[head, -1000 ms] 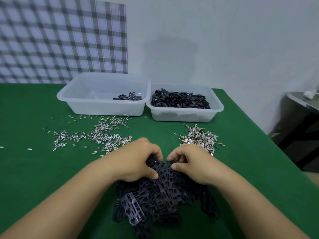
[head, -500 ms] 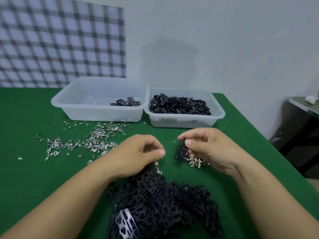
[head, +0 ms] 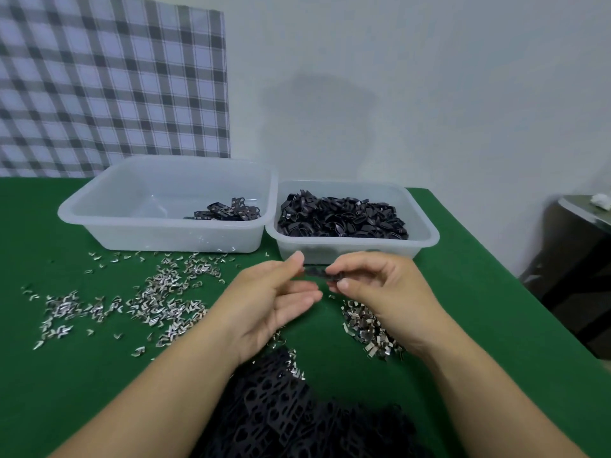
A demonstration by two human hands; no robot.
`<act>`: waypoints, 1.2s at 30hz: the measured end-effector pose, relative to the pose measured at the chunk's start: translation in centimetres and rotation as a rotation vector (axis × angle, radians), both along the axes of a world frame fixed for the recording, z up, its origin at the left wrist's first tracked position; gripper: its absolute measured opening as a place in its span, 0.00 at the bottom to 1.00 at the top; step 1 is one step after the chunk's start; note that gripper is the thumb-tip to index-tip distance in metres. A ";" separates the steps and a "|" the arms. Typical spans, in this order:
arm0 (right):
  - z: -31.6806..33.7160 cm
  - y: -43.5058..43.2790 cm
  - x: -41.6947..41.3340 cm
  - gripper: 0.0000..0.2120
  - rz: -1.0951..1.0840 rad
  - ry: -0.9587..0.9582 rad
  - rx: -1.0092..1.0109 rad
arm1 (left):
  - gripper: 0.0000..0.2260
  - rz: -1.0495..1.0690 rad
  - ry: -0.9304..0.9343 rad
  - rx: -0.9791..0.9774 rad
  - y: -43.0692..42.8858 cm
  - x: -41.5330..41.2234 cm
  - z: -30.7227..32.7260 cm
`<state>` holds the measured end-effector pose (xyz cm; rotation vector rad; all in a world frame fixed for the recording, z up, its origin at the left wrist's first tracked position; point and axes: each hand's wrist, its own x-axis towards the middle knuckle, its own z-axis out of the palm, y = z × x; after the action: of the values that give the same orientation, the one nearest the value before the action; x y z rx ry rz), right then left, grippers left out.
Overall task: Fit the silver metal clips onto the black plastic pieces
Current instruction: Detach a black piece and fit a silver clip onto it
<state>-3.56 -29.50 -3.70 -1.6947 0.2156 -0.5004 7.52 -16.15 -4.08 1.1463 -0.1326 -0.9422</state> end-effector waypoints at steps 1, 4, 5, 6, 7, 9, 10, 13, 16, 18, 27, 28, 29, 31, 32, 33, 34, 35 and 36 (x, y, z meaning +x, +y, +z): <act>-0.3 0.2 0.1 0.18 0.005 -0.004 -0.008 | 0.06 0.008 -0.018 -0.002 -0.1 0.0 -0.4; -1.1 0.6 0.3 0.18 -0.065 0.028 -0.065 | 0.05 0.077 -0.080 -0.021 -0.5 0.2 -1.5; -1.3 0.4 0.2 0.17 -0.141 0.066 -0.145 | 0.07 0.114 -0.145 -0.011 -0.5 0.3 -1.7; -1.4 0.0 0.1 0.16 -0.227 0.121 -0.271 | 0.09 0.150 -0.252 0.017 -0.5 0.4 -2.0; -1.5 -0.3 -0.2 0.15 -0.294 0.185 -0.413 | 0.11 0.172 -0.387 0.056 -0.4 0.5 -2.2; -1.7 -0.8 -0.6 0.13 -0.318 0.301 -0.609 | 0.12 0.187 -0.606 0.119 -0.3 0.5 -2.6; -1.9 -0.8 -0.7 0.12 -0.300 0.343 -0.653 | 0.11 0.191 -0.650 0.127 -0.3 0.3 -2.7; -2.3 -0.8 -0.6 0.12 -0.263 0.414 -0.728 | 0.09 0.195 -0.676 0.125 -0.4 0.1 -3.0; -2.4 -0.8 -0.2 0.11 -0.254 0.445 -0.769 | 0.09 0.189 -0.689 0.121 -0.4 0.2 -3.2; -2.5 -0.9 0.0 0.10 -0.255 0.462 -0.786 | 0.10 0.184 -0.695 0.116 -0.4 0.2 -3.2; -2.6 -0.7 -0.1 0.07 -0.287 0.420 -0.760 | 0.08 0.173 -0.698 0.067 -0.4 0.1 -3.4; -2.6 -0.7 -0.2 0.08 -0.310 0.390 -0.734 | 0.08 0.170 -0.706 0.067 -0.4 0.1 -3.4; -2.6 -0.6 -0.3 0.09 -0.331 0.360 -0.711 | 0.08 0.167 -0.717 0.071 -0.4 0.0 -3.5; -2.6 -0.6 -0.4 0.10 -0.360 0.312 -0.667 | 0.08 0.165 -0.740 0.080 -0.5 0.0 -3.6; -2.6 -0.6 -0.4 0.10 -0.369 0.296 -0.646 | 0.09 0.167 -0.749 0.084 -0.5 0.0 -3.7; -2.6 -0.5 -0.4 0.10 -0.378 0.283 -0.625 | 0.09 0.173 -0.755 0.086 -0.5 0.0 -3.7; -2.6 -0.5 -0.4 0.08 -0.387 0.272 -0.605 | 0.09 0.180 -0.758 0.087 -0.5 0.0 -3.7; -2.6 -0.5 -0.4 0.07 -0.399 0.261 -0.587 | 0.09 0.189 -0.762 0.088 -0.5 0.1 -3.7; -2.7 -0.5 -0.4 0.08 -0.411 0.252 -0.578 | 0.09 0.194 -0.771 0.090 -0.5 0.1 -3.7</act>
<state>-3.97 -29.98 -6.38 -2.2945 0.6617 -0.6967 7.62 -16.67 -7.82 1.5295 -0.5931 -0.2977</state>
